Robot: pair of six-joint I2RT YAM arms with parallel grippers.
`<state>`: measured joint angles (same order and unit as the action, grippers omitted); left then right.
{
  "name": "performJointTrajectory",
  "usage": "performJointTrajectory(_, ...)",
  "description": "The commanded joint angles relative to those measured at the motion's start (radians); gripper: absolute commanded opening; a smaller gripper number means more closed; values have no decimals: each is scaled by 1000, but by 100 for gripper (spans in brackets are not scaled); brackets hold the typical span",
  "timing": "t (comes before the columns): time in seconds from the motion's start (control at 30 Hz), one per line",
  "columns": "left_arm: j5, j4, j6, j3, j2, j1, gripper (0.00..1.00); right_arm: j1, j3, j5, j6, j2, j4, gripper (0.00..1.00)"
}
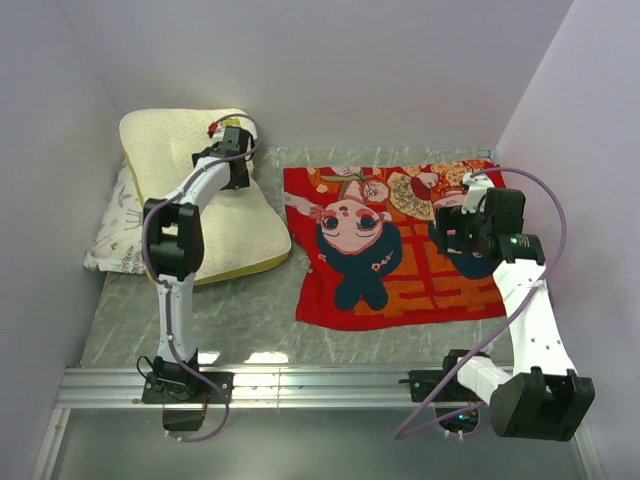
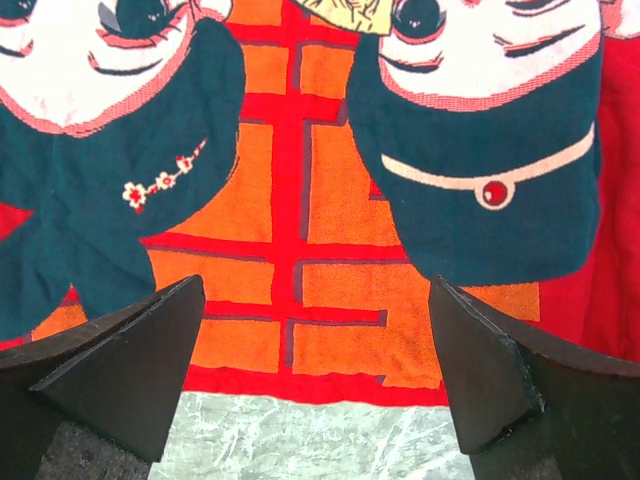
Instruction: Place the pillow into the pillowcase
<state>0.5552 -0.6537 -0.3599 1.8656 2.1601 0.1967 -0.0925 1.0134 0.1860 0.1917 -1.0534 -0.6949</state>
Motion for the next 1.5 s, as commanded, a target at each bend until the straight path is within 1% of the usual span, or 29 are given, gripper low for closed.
performJointTrajectory(0.0, 126, -32, -59, 95, 76, -19, 99, -9, 13, 4, 17, -14, 23, 100)
performJointTrajectory(0.13, 161, -104, -103, 147, 197, -55, 99, -10, 11, -3, 23, -17, 23, 100)
performJointTrajectory(0.17, 149, -130, -112, 153, 211, -65, 97, -9, 11, -5, 26, -19, 23, 100)
performJointTrajectory(0.2, 126, -142, -117, 162, 225, -83, 92, -9, 11, -5, 28, -17, 20, 100)
performJointTrajectory(0.23, 114, -152, -117, 162, 243, -89, 84, -9, 11, -5, 29, -16, 20, 100)
performJointTrajectory(0.27, 95, -143, -93, 149, 247, -94, 62, -9, 13, -6, 29, -16, 18, 100)
performJointTrajectory(0.33, 25, -152, -74, 139, 233, -103, 34, -10, 8, -5, 31, -11, 18, 100)
performJointTrajectory(0.37, -30, -144, -26, 132, 221, -106, 6, -10, 7, -2, 31, -10, 18, 100)
performJointTrajectory(0.4, -73, -155, -2, 124, 184, -111, 0, -10, 5, 0, 31, -7, 18, 100)
performJointTrajectory(0.43, -134, -155, 24, 119, 158, -111, 0, -10, 7, 3, 31, -5, 15, 100)
performJointTrajectory(0.5, -181, -117, 125, 75, 85, -114, 0, -10, 16, 10, 31, -5, 11, 100)
performJointTrajectory(0.53, -258, -104, 166, 61, -5, -115, 0, -10, 19, 13, 31, -5, 5, 100)
performJointTrajectory(0.57, -294, -100, 256, 55, -50, -115, 0, -10, 20, 16, 32, -3, 3, 100)
performJointTrajectory(0.63, -371, -121, 349, 69, -170, -115, 0, -10, 28, 29, 31, 0, -2, 100)
performJointTrajectory(0.67, -432, -145, 468, 114, -199, -115, 0, -10, 30, 33, 34, -2, -5, 100)
performJointTrajectory(0.73, -449, -229, 554, 168, -259, -115, 0, -10, 37, 55, 34, -2, -12, 100)
performJointTrajectory(0.77, -471, -266, 650, 209, -273, -115, 0, -10, 37, 58, 32, -2, -14, 100)
performJointTrajectory(0.83, -485, -328, 728, 222, -328, -118, 0, -10, 40, 78, 34, -5, -18, 100)
performJointTrajectory(0.87, -503, -343, 825, 202, -350, -118, 0, -10, 42, 87, 35, -5, -20, 100)
performJointTrajectory(0.93, -535, -351, 916, 149, -440, -121, 0, -10, 44, 116, 38, -8, -25, 100)
performJointTrajectory(0.97, -546, -354, 1017, 89, -472, -125, 0, -10, 44, 128, 41, -8, -26, 100)
performJointTrajectory(1.03, -566, -360, 1122, 32, -558, -129, 0, -9, 44, 145, 43, -14, -26, 100)
performJointTrajectory(1.07, -572, -369, 1232, -14, -584, -132, 0, -9, 42, 158, 45, -16, -25, 100)
performJointTrajectory(1.13, -600, -356, 1332, -49, -654, -144, 0, -9, 42, 165, 45, -22, -23, 100)
performJointTrajectory(1.17, -592, -339, 1424, -77, -672, -148, 0, -10, 42, 170, 45, -23, -23, 100)
performJointTrajectory(1.23, -557, -285, 1499, -76, -687, -149, 0, -10, 44, 173, 43, -33, -20, 100)
performJointTrajectory(1.37, -558, -316, 1633, 76, -642, -172, 0, -10, 45, 179, 38, -40, -17, 100)
performJointTrajectory(1.43, -558, -299, 1715, 35, -677, -177, 0, -10, 42, 178, 41, -39, -18, 100)
performJointTrajectory(1.47, -566, -258, 1734, -83, -709, -192, 0, -10, 36, 178, 43, -33, -15, 100)
